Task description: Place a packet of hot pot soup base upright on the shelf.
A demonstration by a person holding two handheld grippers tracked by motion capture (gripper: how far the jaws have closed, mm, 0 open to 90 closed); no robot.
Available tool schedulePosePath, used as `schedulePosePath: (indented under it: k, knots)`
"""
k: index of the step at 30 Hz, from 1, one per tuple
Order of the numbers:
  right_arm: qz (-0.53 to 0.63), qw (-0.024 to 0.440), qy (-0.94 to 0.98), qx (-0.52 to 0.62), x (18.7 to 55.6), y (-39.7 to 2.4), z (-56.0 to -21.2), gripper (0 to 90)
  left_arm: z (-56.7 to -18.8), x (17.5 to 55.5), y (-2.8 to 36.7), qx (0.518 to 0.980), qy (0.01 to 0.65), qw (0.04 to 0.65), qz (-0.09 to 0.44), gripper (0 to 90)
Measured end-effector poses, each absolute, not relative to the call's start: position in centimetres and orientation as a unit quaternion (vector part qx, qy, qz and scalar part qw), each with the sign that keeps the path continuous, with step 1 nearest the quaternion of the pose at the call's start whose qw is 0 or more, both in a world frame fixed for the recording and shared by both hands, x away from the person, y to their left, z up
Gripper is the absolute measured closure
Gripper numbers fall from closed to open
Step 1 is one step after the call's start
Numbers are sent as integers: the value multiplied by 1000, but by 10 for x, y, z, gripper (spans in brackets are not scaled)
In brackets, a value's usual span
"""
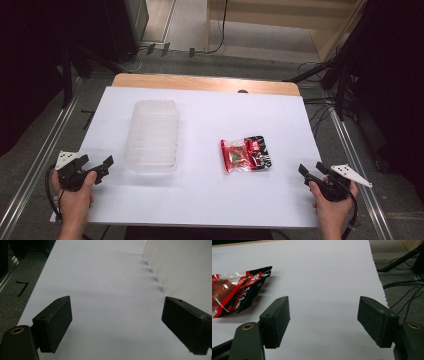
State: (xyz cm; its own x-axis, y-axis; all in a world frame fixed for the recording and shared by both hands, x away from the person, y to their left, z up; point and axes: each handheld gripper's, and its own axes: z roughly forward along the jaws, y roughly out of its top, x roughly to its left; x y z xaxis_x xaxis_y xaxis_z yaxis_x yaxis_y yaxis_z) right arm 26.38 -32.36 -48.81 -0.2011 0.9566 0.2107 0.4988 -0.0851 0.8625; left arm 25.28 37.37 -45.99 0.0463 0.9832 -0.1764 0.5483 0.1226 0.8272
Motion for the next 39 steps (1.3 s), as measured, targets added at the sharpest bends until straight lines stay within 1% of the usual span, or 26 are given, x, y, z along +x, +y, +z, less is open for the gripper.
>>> schedulePosePath:
  k: [1, 2, 5, 7, 11, 17, 18, 19, 20, 21, 23, 24, 26, 27, 28, 29, 30, 31, 32, 33, 34, 35, 36, 37, 38, 39]
  knots:
    - [454, 251, 626, 581, 264, -324, -488, 272, -457, 249, 373, 596, 632, 400, 294, 104]
    - [453, 252, 625, 584, 264, -324, -488, 275, -455, 246, 374, 594, 627, 405, 299, 108]
    - [447, 256, 629, 582, 265, -321, -488, 293, -451, 242, 376, 590, 619, 418, 307, 108]
    - [443, 259, 635, 577, 266, -320, -488, 295, -440, 240, 376, 580, 613, 434, 315, 108]
    - [442, 258, 637, 576, 267, -319, -488, 301, -427, 240, 371, 576, 600, 449, 327, 133]
    - [458, 245, 630, 578, 268, -323, -488, 313, -406, 239, 347, 595, 569, 464, 327, 139]
    - [461, 242, 628, 578, 268, -324, -488, 334, -403, 238, 342, 596, 566, 466, 327, 139]
    - [467, 239, 627, 576, 268, -325, -488, 393, -400, 237, 337, 595, 567, 467, 326, 139]
    - [478, 240, 627, 567, 265, -325, -488, 425, -398, 236, 332, 596, 564, 472, 323, 148]
    - [479, 238, 628, 566, 265, -325, -488, 431, -396, 236, 321, 602, 558, 481, 309, 159]
    - [478, 239, 629, 564, 264, -324, -487, 438, -396, 236, 314, 607, 556, 479, 306, 179]
    - [474, 249, 629, 564, 262, -321, -485, 444, -398, 236, 301, 613, 551, 481, 299, 253]
    - [475, 250, 625, 567, 261, -320, -484, 444, -399, 236, 294, 618, 545, 482, 296, 318]
    - [478, 251, 621, 568, 261, -319, -482, 447, -399, 235, 287, 624, 540, 481, 296, 318]
    - [479, 253, 617, 571, 260, -317, -480, 449, -399, 235, 279, 628, 535, 482, 295, 353]
    - [477, 255, 618, 570, 261, -313, -477, 450, -397, 234, 266, 634, 523, 485, 298, 422]
    - [477, 255, 618, 570, 261, -313, -477, 450, -397, 234, 266, 634, 523, 485, 298, 460]
    - [477, 254, 619, 570, 261, -310, -476, 455, -395, 234, 259, 638, 516, 490, 295, 460]
    - [472, 259, 625, 565, 260, -304, -473, 471, -393, 234, 252, 642, 508, 493, 294, 552]
    - [470, 261, 627, 564, 260, -301, -472, 479, -393, 235, 247, 645, 504, 495, 292, 576]
    - [470, 261, 627, 564, 260, -301, -472, 479, -392, 236, 242, 652, 499, 495, 285, 576]
    - [470, 264, 627, 563, 260, -295, -470, 515, -392, 238, 237, 659, 495, 496, 275, 645]
    - [470, 264, 627, 563, 260, -295, -470, 515, -392, 239, 231, 665, 491, 494, 269, 645]
    - [476, 270, 628, 554, 260, -290, -467, 547, -393, 241, 225, 670, 487, 494, 264, 701]
    - [480, 271, 629, 548, 261, -287, -466, 550, -394, 243, 215, 680, 478, 497, 249, 717]
    - [480, 271, 629, 548, 261, -287, -466, 550, -394, 243, 215, 680, 478, 497, 249, 737]
